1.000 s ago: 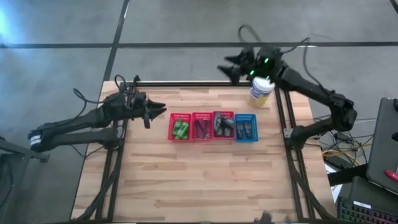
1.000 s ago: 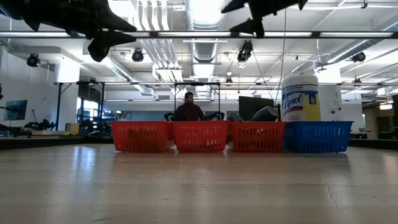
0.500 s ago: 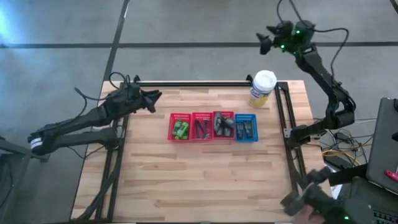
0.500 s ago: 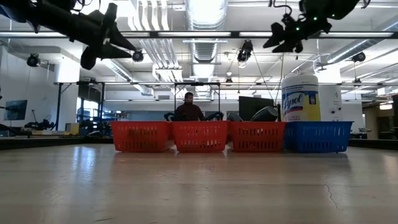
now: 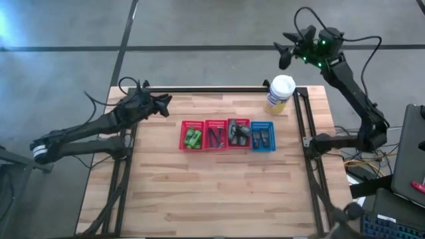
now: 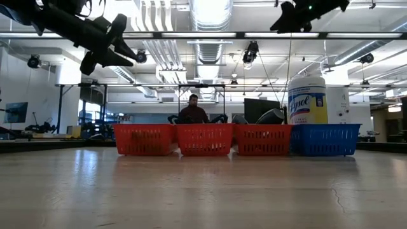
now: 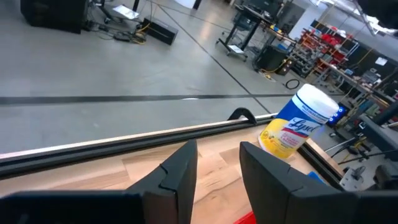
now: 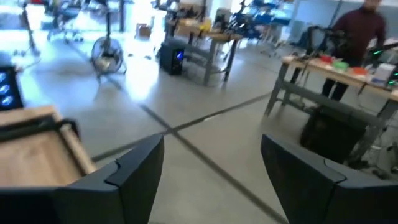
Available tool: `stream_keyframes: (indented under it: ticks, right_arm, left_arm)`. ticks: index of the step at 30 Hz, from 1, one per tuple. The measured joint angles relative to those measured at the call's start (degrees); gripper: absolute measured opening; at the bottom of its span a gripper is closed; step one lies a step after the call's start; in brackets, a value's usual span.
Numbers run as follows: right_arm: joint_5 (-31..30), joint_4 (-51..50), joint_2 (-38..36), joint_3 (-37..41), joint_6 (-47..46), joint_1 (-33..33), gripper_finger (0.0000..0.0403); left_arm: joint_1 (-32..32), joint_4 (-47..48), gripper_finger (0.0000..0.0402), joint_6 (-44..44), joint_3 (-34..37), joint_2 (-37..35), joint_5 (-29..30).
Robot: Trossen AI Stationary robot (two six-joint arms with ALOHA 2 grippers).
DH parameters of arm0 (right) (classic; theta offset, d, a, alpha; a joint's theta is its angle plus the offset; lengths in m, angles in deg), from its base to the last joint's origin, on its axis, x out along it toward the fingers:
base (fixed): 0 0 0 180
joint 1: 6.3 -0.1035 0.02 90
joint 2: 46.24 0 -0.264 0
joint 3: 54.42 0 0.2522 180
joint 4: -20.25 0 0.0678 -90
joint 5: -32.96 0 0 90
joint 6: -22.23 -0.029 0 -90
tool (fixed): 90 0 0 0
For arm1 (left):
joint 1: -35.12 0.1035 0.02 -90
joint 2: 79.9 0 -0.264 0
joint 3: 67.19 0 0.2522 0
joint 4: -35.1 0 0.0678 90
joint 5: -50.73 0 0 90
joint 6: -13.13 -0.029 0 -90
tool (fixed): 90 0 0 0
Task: Pick & Place Travel size toiletries
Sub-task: Return to Home Position
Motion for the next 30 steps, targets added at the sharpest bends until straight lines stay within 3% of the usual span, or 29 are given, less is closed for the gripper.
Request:
stream_keyframes:
  ticks: [8, 13, 20, 24, 30]
  right_arm:
    - [-1.10, -10.60, -11.11, 3.84, -1.98, -5.99, 0.0242]
    - [-13.40, -12.43, -22.33, 11.04, -5.50, -9.81, 0.0231]
    - [-24.83, -11.92, -39.27, 22.95, -8.78, -10.44, 0.0223]
    - [-38.11, -12.23, -46.03, 30.32, -10.45, -10.37, 0.0220]
    - [-45.98, -9.23, -52.36, 42.83, -16.55, -10.41, 0.0224]
  left_arm:
    - [0.02, -0.01, 0.0126, -1.78, 0.00, 0.14, -0.46]
    - [0.02, -0.01, 0.0125, -4.42, 0.00, 0.19, -0.81]
    - [0.03, -0.02, 0.0124, -5.41, 0.00, 0.20, -1.36]
    - [0.15, 0.01, 0.0124, -6.73, 0.00, 0.21, -2.60]
    - [0.13, -0.01, 0.0122, -7.16, 0.00, 0.21, -3.17]
